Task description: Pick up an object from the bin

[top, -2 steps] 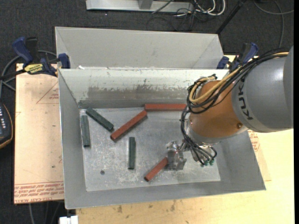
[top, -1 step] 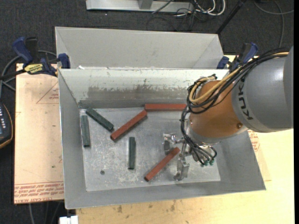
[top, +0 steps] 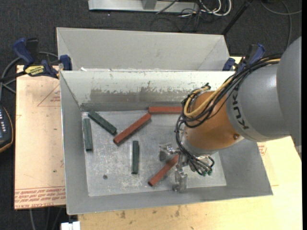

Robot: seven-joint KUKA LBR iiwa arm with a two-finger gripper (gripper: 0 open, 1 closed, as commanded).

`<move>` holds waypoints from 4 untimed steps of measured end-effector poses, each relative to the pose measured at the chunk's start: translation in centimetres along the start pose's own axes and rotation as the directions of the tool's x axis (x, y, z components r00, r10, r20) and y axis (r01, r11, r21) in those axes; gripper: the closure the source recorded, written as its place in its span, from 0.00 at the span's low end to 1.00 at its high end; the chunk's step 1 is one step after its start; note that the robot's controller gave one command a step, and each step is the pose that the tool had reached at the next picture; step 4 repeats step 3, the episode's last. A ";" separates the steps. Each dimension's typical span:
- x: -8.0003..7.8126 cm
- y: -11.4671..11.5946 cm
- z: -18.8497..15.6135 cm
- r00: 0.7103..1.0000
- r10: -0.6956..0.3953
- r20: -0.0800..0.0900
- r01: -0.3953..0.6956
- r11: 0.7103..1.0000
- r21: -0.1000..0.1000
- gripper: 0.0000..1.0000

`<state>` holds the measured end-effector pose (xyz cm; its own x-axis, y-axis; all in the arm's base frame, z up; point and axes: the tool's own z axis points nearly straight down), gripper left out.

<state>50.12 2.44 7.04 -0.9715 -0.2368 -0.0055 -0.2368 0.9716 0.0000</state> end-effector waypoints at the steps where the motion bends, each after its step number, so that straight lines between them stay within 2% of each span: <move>1: 0.1 0.0 0.0 1.000 0.000 -0.006 0.000 1.000 -0.001 1.00; 2: -1.1 3.0 -12.1 0.954 -0.299 0.003 0.299 0.954 0.000 1.00; 3: -3.4 4.6 -18.7 0.770 -0.638 0.003 0.638 0.770 0.001 1.00; 4: -3.4 4.6 -18.7 0.770 -0.638 0.003 0.638 0.770 0.001 1.00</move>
Offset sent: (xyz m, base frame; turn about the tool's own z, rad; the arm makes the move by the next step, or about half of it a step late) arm 0.0000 0.0000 0.0000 0.0000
